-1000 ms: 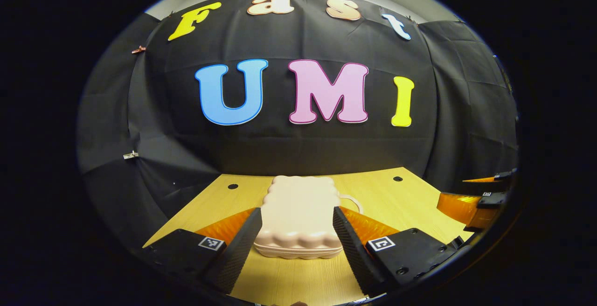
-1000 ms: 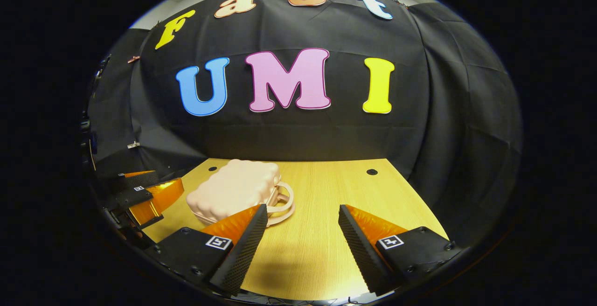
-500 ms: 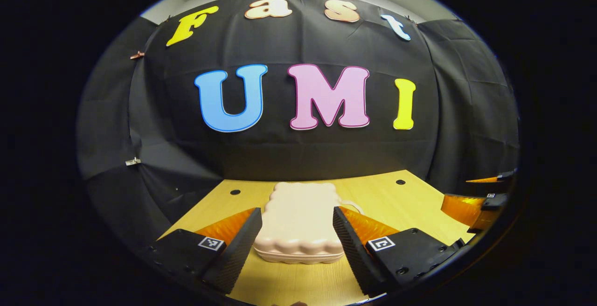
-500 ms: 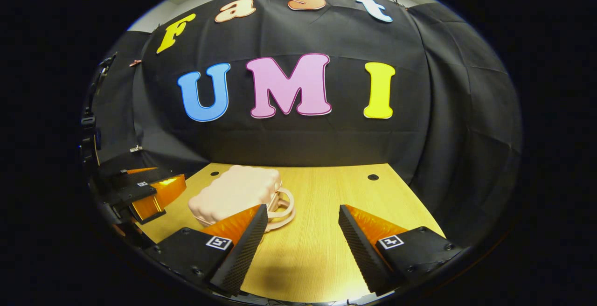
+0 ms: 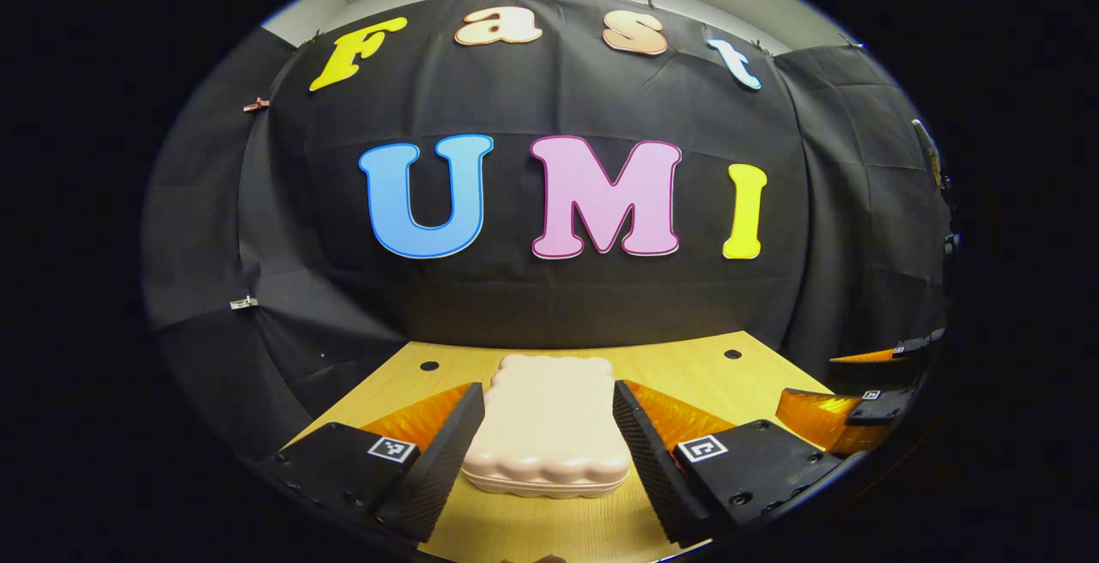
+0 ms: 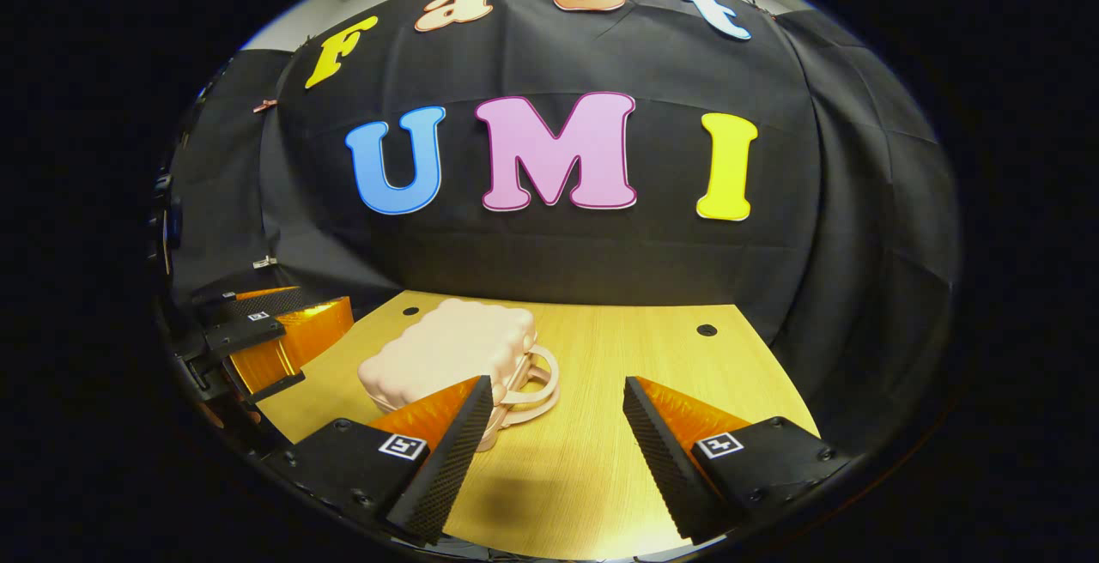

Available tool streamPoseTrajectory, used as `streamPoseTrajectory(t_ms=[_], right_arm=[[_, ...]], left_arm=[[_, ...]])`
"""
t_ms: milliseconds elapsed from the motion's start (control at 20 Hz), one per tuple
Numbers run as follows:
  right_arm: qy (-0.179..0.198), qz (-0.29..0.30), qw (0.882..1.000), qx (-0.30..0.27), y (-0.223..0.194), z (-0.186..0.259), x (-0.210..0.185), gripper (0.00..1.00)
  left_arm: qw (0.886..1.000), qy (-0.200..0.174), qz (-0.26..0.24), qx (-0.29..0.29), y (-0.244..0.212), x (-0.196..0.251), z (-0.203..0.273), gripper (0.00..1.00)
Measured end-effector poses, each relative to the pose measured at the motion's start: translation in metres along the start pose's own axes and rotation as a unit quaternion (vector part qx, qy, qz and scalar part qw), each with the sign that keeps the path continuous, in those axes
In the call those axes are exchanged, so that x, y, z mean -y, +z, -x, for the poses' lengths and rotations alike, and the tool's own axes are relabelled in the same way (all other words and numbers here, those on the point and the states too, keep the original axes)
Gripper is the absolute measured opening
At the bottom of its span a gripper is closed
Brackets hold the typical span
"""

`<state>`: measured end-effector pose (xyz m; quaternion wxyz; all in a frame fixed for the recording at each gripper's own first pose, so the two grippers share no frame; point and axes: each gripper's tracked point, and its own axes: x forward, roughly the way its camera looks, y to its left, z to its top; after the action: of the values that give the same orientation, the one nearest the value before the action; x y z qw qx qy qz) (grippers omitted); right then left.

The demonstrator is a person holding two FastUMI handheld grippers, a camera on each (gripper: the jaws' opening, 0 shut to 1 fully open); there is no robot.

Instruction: First open the suitcase, pack the skin care products into it, and then close the suitcase.

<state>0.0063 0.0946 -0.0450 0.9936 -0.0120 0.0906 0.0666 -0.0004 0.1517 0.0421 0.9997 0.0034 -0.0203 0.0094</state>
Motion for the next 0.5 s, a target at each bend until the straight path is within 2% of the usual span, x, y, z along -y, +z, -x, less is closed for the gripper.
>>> streamPoseTrajectory(t_ms=[500], right_arm=[[0.034,0.012,0.999,-0.012,0.0,-0.008,-0.019,0.98]], left_arm=[[0.999,0.051,0.013,-0.008,-0.003,-0.031,0.012,0.95]])
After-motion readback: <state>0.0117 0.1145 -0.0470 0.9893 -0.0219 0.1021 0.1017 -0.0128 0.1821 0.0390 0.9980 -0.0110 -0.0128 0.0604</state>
